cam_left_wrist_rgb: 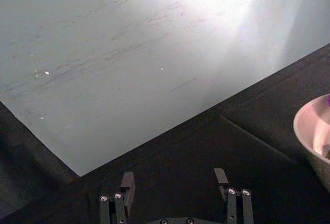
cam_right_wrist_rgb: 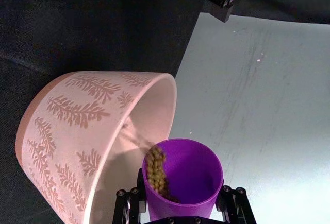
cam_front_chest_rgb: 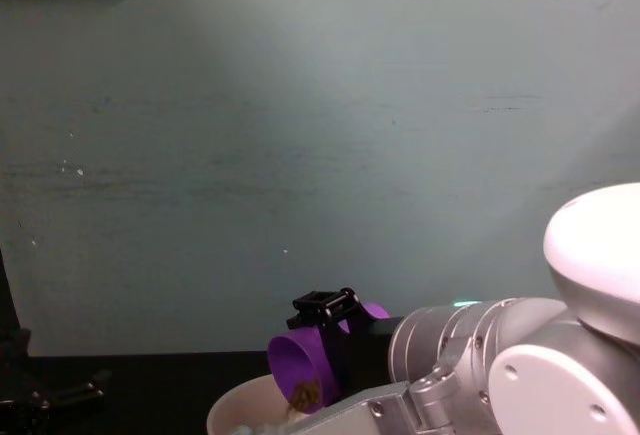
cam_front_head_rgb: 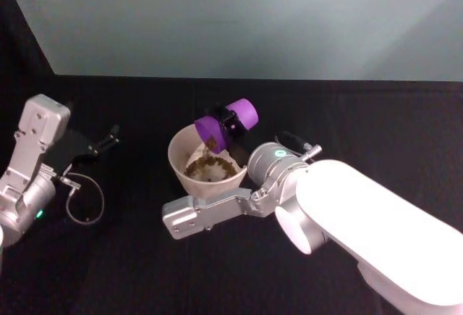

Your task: Pick up the cup and pour the mung beans from the cup into the bowl.

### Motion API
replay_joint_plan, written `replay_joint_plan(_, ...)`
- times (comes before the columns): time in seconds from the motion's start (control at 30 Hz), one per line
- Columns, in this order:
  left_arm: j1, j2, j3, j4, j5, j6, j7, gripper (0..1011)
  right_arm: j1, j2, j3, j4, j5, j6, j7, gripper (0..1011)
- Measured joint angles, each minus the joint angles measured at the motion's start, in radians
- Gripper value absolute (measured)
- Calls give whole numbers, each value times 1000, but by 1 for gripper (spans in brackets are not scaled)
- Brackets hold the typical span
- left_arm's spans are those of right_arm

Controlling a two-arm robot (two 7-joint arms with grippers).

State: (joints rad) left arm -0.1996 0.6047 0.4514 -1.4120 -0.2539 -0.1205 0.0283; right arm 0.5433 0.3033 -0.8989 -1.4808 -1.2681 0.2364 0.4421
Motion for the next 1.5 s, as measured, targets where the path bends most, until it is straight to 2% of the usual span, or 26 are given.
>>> replay_joint_plan(0.43,0,0,0,0,0,0,0,1000,-2,7,-5,-13,-37,1,7,726)
replay_joint_plan(1.0,0,0,0,0,0,0,0,1000,-4,21,-41,-44,-142,25,32,724)
replay_joint_plan(1.3,0,0,0,0,0,0,0,1000,-1,32,-70,-63,-225,41,53,724)
replay_joint_plan(1.5,0,0,0,0,0,0,0,1000,5,37,-100,-72,-312,57,70,724)
